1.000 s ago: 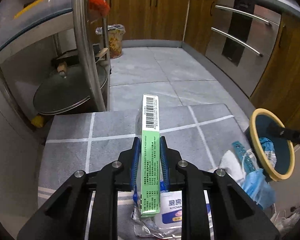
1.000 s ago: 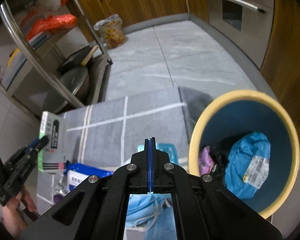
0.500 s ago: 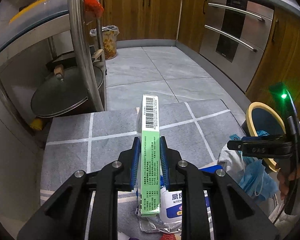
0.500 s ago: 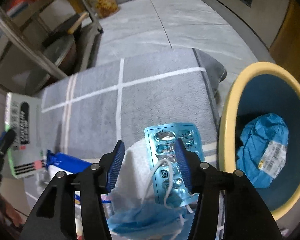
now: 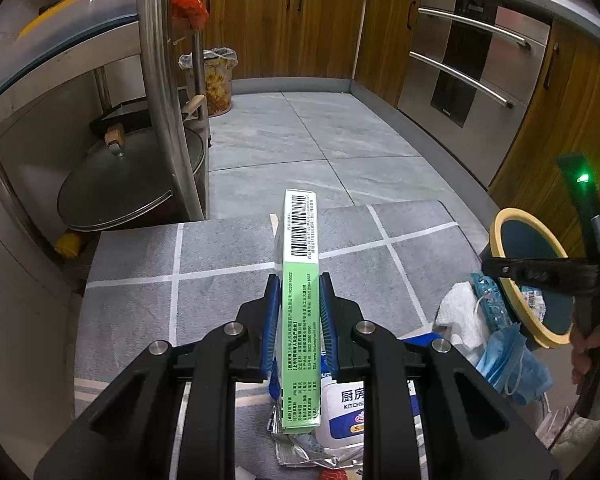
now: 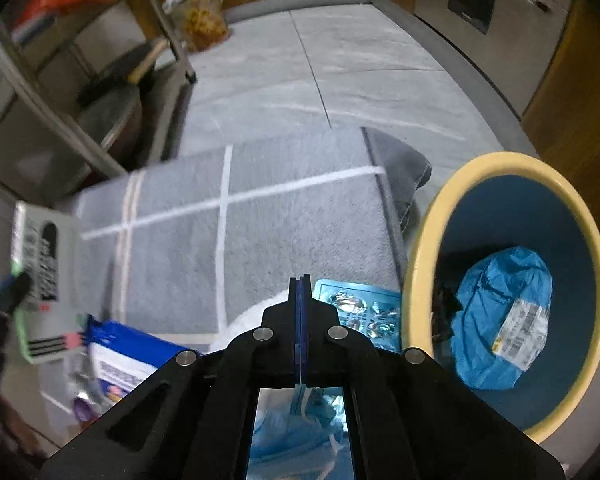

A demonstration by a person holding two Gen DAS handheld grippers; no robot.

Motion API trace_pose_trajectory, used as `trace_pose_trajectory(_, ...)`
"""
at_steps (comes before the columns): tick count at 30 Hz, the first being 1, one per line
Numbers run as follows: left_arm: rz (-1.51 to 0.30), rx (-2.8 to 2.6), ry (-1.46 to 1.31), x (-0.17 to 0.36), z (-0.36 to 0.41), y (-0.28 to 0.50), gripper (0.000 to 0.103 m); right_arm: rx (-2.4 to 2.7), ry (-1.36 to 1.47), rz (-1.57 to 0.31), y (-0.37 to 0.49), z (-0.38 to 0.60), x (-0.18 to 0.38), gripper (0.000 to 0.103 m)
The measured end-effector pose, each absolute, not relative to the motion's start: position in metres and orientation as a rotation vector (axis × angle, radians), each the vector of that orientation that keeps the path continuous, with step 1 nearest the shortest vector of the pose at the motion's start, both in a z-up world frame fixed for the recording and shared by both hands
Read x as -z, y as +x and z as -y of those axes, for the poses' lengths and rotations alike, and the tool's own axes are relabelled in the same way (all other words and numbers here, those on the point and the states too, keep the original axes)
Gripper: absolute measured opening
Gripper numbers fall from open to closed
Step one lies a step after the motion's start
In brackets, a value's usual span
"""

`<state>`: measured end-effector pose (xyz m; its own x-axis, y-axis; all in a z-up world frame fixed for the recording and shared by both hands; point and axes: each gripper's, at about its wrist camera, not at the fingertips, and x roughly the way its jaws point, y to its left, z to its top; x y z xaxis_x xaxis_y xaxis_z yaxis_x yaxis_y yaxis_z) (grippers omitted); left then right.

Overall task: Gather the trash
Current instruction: 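Lift the green medicine box with the left tool while the right tool grasps the blue face mask, then carry the medicine box and blue mask over the teal bin with both tools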

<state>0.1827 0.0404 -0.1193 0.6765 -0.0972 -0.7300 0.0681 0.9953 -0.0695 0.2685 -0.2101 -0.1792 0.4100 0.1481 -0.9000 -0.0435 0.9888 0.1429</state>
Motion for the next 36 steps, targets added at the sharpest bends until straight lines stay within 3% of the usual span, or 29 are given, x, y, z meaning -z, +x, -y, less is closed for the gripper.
trace_pose_trajectory(6,-0.819,0.111,-0.036,0.117,-0.031,0.182,0.02,-0.122,0.218,-1.173,0.266,0.234,0.181,0.002)
trace_pose_trajectory(8,-0.818,0.118,-0.026,0.118,-0.027,0.182,0.02,-0.129,0.226,-1.178,0.266,0.231,0.183,0.013)
trace_pose_trajectory(10,-0.819,0.123,-0.014,0.118,-0.024,0.182,0.02,-0.144,0.216,-1.184,0.267,0.225,0.186,0.046)
trace_pose_trajectory(11,-0.821,0.127,-0.008,0.119,-0.023,0.182,0.02,-0.149,0.203,-1.191,0.268,0.221,0.188,0.05)
trace_pose_trajectory(21,-0.839,0.122,0.004,0.126,-0.028,0.186,0.019,-0.066,0.098,-1.27,0.27,0.208,0.216,0.05)
trace_pose_trajectory(22,-0.84,0.123,0.007,0.126,-0.028,0.186,0.019,-0.063,0.073,-1.268,0.27,0.205,0.216,0.044)
trace_pose_trajectory(23,-0.841,0.123,0.01,0.127,-0.028,0.186,0.019,-0.073,0.049,-1.271,0.27,0.201,0.217,0.031)
trace_pose_trajectory(24,-0.843,0.122,0.011,0.127,-0.028,0.186,0.019,-0.072,0.048,-1.28,0.271,0.201,0.219,0.003)
trace_pose_trajectory(36,-0.831,0.14,-0.003,0.121,-0.021,0.185,0.019,-0.227,0.22,-1.183,0.258,0.213,0.18,0.002)
